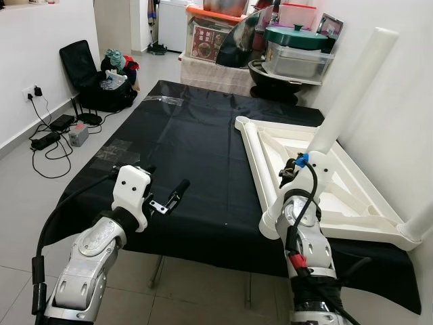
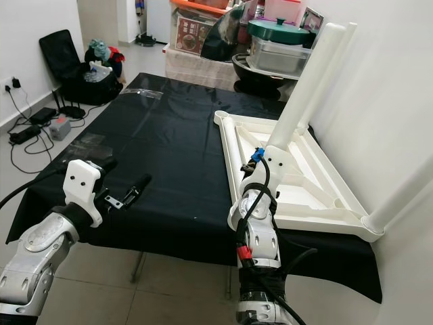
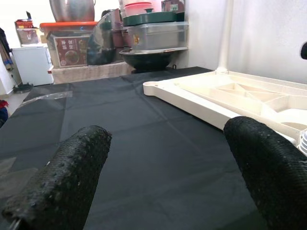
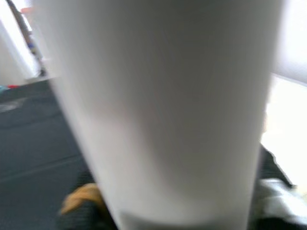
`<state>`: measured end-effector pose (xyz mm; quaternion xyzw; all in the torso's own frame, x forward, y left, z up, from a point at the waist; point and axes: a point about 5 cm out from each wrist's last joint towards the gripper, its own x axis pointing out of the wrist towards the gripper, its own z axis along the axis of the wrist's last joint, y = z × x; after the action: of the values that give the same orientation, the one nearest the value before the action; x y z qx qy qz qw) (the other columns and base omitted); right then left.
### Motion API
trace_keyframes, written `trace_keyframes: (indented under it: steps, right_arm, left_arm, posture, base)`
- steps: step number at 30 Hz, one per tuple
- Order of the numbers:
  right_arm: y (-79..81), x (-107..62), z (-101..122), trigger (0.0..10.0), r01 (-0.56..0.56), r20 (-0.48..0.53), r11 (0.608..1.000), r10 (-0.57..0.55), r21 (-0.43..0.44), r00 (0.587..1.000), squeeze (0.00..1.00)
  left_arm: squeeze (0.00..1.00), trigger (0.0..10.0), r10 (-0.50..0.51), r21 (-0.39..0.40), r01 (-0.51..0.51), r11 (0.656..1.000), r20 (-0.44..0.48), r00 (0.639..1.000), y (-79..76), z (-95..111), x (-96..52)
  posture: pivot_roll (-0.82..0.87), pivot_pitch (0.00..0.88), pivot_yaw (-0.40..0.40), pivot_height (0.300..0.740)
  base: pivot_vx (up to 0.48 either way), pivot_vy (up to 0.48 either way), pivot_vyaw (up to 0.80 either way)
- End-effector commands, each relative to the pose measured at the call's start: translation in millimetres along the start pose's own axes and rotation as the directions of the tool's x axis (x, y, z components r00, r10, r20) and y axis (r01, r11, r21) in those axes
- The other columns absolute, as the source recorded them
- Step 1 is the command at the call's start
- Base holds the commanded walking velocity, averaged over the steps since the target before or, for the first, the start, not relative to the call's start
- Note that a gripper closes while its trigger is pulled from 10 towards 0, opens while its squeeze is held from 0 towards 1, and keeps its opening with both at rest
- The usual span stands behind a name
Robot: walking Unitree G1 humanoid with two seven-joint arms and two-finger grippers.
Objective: Building children table
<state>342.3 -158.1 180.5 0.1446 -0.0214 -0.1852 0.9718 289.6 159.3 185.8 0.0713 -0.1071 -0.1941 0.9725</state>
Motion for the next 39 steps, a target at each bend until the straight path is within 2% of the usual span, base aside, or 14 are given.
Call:
trace_keyframes:
  steps: [1, 6, 7, 9, 11, 13, 14, 16, 17, 19, 27, 36, 37, 39]
  right_arm:
    - [-6.0, 4.5, -1.7, 10.0, -0.049, -0.027, 0.998, 0.051, 0.050, 0.998, 1.00]
    - [-2.2, 5.5, 1.2, 10.0, -0.104, -0.026, 0.992, 0.106, 0.070, 0.994, 1.00]
    - [3.9, 9.4, 16.6, 10.0, -0.337, 0.020, 0.937, 0.336, 0.094, 0.942, 0.00]
    - [5.8, 3.0, 39.7, 10.0, -0.649, 0.061, 0.760, 0.646, 0.038, 0.761, 0.00]
    - [5.8, 3.0, 39.7, 10.0, -0.649, 0.061, 0.760, 0.646, 0.038, 0.761, 0.00]
    - [5.5, -7.9, 43.4, 10.0, -0.763, 0.009, 0.645, 0.764, -0.039, 0.646, 0.00]
    - [5.5, -7.9, 43.4, 10.0, -0.763, 0.009, 0.645, 0.764, -0.039, 0.646, 0.00]
    - [6.8, -11.7, 39.5, 10.0, -0.827, -0.057, 0.546, 0.829, -0.136, 0.557, 0.00]
    - [6.8, -11.7, 39.5, 10.0, -0.827, -0.057, 0.546, 0.829, -0.136, 0.557, 0.00]
    - [14.3, -13.4, 32.2, 10.0, -0.863, -0.107, 0.471, 0.863, -0.183, 0.493, 0.00]
    - [26.8, -9.3, 18.2, 10.0, -0.910, -0.180, 0.375, 0.896, -0.179, 0.405, 0.00]
    - [36.3, 1.1, 14.5, 9.8, -0.912, -0.225, 0.377, 0.886, -0.160, 0.405, 0.00]
    - [36.3, 2.4, 14.3, 8.7, -0.911, -0.224, 0.382, 0.884, -0.156, 0.410, 0.00]
    - [34.0, 5.5, 12.9, 4.3, -0.903, -0.222, 0.403, 0.876, -0.148, 0.427, 0.00]
  left_arm:
    - [0.00, 10.0, -0.008, 0.003, 0.008, 1.000, -0.006, 1.000, -1.8, -1.2, 2.1]
    - [0.00, 10.0, -0.009, 0.002, 0.009, 1.000, -0.006, 1.000, -1.9, -1.1, 2.3]
    - [0.00, 10.0, -0.013, 0.003, 0.013, 1.000, -0.005, 1.000, -1.5, -0.7, 2.2]
    - [0.00, 10.0, -0.021, 0.005, 0.021, 1.000, -0.003, 1.000, -1.0, -0.3, 2.4]
    - [0.00, 10.0, -0.021, 0.005, 0.021, 1.000, -0.003, 1.000, -1.0, -0.3, 2.4]
    - [0.00, 10.0, -0.027, 0.007, 0.027, 1.000, 0.000, 1.000, -0.8, 0.1, 3.5]
    - [0.00, 10.0, -0.027, 0.007, 0.027, 1.000, 0.000, 1.000, -0.8, 0.1, 3.5]
    - [0.00, 10.0, -0.038, 0.013, 0.038, 0.999, 0.004, 0.999, -0.8, 1.1, 5.3]
    - [0.00, 10.0, -0.038, 0.013, 0.038, 0.999, 0.004, 0.999, -0.8, 1.1, 5.3]
    - [0.00, 10.0, -0.042, 0.018, 0.042, 0.999, 0.007, 0.999, -0.4, 2.1, 6.4]
    - [0.00, 10.0, -0.045, 0.028, 0.045, 0.999, 0.005, 0.999, 1.0, 2.5, 6.0]
    - [0.00, 10.0, -0.048, 0.031, 0.048, 0.998, 0.006, 0.999, 0.1, 2.6, 6.3]
    - [0.00, 10.0, -0.049, 0.031, 0.049, 0.998, 0.006, 0.999, -0.1, 2.4, 6.2]
    - [0.00, 10.0, -0.050, 0.030, 0.050, 0.998, 0.004, 0.999, 0.0, 1.8, 5.5]
  posture:
    - [0.11, 0.000, -0.141, 0.740]
    - [0.11, 0.000, -0.139, 0.740]
    - [0.11, 0.000, -0.140, 0.740]
    - [0.11, 0.000, -0.137, 0.740]
    - [0.11, 0.000, -0.137, 0.740]
    - [0.11, 0.000, -0.135, 0.740]
    - [0.11, 0.000, -0.135, 0.740]
    - [0.11, 0.000, -0.136, 0.740]
    - [0.11, 0.000, -0.136, 0.740]
    - [0.12, 0.000, -0.139, 0.740]
    - [0.14, 0.000, -0.149, 0.740]
    - [0.15, 0.000, -0.158, 0.740]
    - [0.15, 0.000, -0.159, 0.740]
    - [0.15, 0.000, -0.159, 0.740]
  base:
    - [0.000, 0.000, 0.00]
    - [0.000, 0.000, 0.00]
    - [0.000, 0.000, 0.00]
    - [0.000, 0.000, 0.00]
    - [0.000, 0.000, 0.00]
    - [0.000, 0.000, 0.00]
    - [0.000, 0.000, 0.00]
    - [0.000, 0.000, 0.00]
    - [0.000, 0.000, 0.00]
    - [0.000, 0.000, 0.00]
    - [0.000, 0.000, 0.00]
    - [0.000, 0.000, 0.00]
    - [0.000, 0.000, 0.00]
    - [0.000, 0.000, 0.00]
